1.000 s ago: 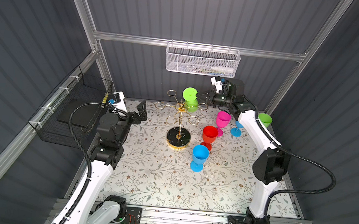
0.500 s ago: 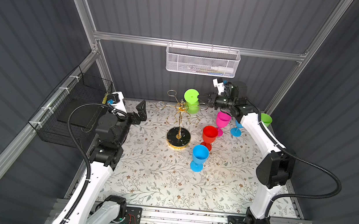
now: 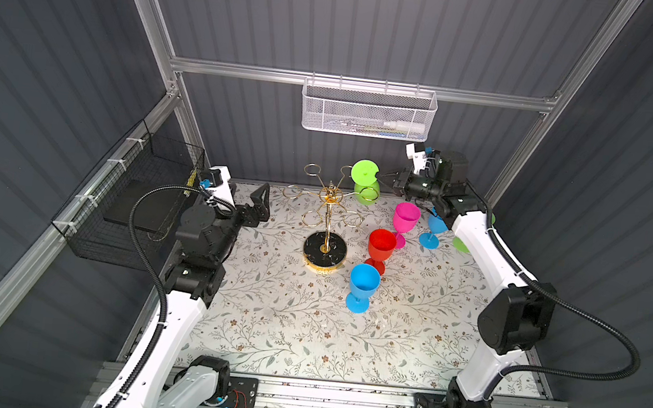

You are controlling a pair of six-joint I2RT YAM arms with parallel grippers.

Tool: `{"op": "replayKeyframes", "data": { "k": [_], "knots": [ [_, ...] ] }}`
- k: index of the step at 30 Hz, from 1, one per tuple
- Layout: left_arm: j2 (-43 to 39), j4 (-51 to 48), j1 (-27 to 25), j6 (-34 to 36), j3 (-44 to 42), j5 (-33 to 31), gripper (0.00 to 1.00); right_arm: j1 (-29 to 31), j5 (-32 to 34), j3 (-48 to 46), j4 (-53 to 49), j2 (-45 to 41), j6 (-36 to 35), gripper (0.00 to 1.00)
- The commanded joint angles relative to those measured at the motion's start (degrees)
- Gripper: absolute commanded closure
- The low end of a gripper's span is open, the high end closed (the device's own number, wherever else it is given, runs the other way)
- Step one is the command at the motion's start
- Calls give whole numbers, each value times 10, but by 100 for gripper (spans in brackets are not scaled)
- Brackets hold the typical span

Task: Take the wine glass off the wine glass rack
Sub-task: 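Lift the green glass off the rack with the right gripper while the left gripper approaches, then close the left gripper on the green glass's foot beside the right gripper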

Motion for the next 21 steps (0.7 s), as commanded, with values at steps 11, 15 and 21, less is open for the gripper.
{"op": "replayKeyframes", "data": {
  "k": [11,15,21],
  "knots": [
    [147,79,4,-120,159,411,25,-10,90,-6,-115,-146,-173,100],
    [196,205,3,-223,171,491,28,0,98,-18,-133,-192,-220,100],
    [269,358,-18,-361,208,571,32,44,119,-3,-179,-222,-272,100]
  ]
}}
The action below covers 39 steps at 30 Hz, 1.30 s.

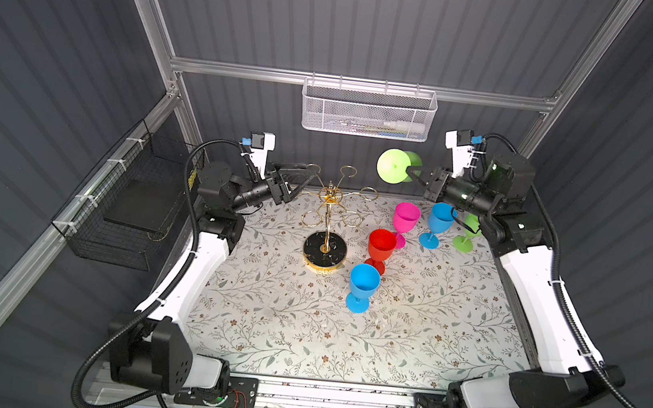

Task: Take the wine glass off the wine glass rack
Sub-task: 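Close the left gripper on the green glass's foot beside the right gripper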

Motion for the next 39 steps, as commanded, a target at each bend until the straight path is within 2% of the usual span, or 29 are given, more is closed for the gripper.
{"op": "replayKeyframes", "data": {
  "k": [1,5,12,21,28,33,39],
  "knots": [
    [20,122,-17,-100,34,75,32,31,28,16,-45,-7,-59,100],
    [30,120,-40,-92,54,79,33,66,39,33,-63,-4,-75,100],
    [40,61,-86,-41,80,87,34,121,52,63,-76,13,-89,100],
    [38,62,-93,-44,58,94,39,158,54,98,-85,38,-94,100],
    [39,72,-97,-54,59,103,55,180,67,122,-99,55,-101,100],
    [38,85,-98,-63,54,106,72,191,78,130,-103,61,-106,100],
    [43,155,-98,-118,45,108,88,199,81,133,-104,65,-106,100]
  ]
}}
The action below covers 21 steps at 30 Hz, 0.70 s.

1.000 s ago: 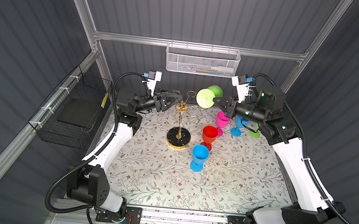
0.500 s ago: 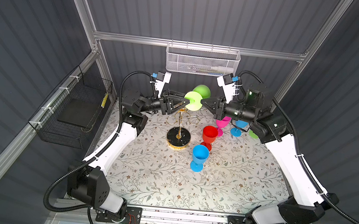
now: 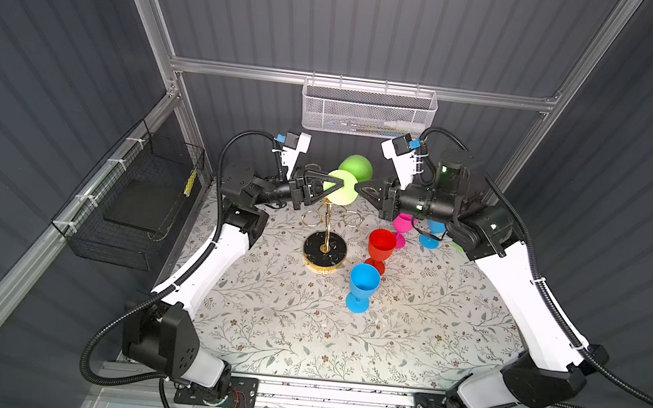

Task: Take the wine glass off the wine glass rack
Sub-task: 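Close the left gripper on the green glass's foot beside the right gripper, then open the right gripper and draw it back while the left gripper holds the glass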

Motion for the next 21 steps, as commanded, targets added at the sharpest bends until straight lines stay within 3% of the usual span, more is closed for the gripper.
{"op": "replayKeyframes", "data": {
  "k": [1,4,7,8,10,12,16,21],
  "knots": [
    [8,86,-6,-56,-7,19,91,5,8,17,5,7,-6,100],
    [19,163,-6,-122,-7,24,100,6,6,18,3,5,-4,100],
    [35,246,-6,-204,0,25,100,6,9,16,2,-1,-5,100],
    [42,269,-6,-229,3,23,100,6,9,14,1,-4,-6,94],
    [57,307,-5,-293,17,21,100,5,17,4,2,-16,-11,68],
    [70,343,-5,-355,32,20,100,4,43,-21,10,-37,-26,51],
    [81,383,-3,-441,57,12,100,-2,110,-137,78,-116,-76,30],
    [68,338,-2,-425,50,6,100,-3,183,-303,231,-202,-187,15]
  ]
}}
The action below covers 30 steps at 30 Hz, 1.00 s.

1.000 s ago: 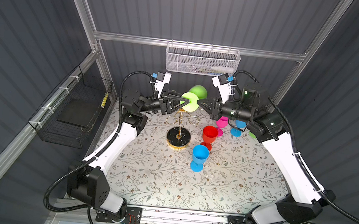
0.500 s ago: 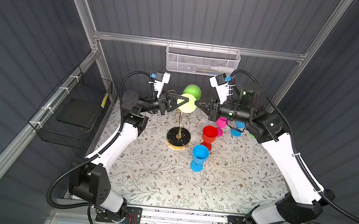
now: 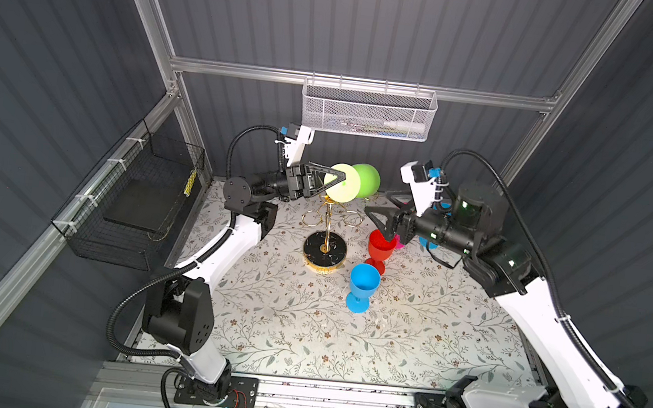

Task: Take the wine glass off the wine glass rack
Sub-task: 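Open the right gripper and draw it back while the left gripper holds the glass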

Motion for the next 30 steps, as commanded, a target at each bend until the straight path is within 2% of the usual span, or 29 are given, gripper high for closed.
{"op": "replayKeyframes", "data": {
  "k": [1,5,9,12,19,30],
  "knots": [
    [-21,5,-1,-17,12,-4,100,-2,68,-73,130,-31,-98,13],
    [-41,-53,-1,27,9,-6,100,-2,92,-137,223,-39,-154,9],
    [-57,-94,-2,65,-18,-5,100,-1,69,-194,328,-43,-206,5],
    [-63,-103,-2,66,-22,-6,100,-2,63,-196,352,-27,-226,3],
    [-82,-143,-2,91,-31,-10,100,-1,68,-195,426,11,-235,1],
    [-91,-145,-1,87,-33,-12,100,5,38,-142,438,90,-219,1]
  ]
}}
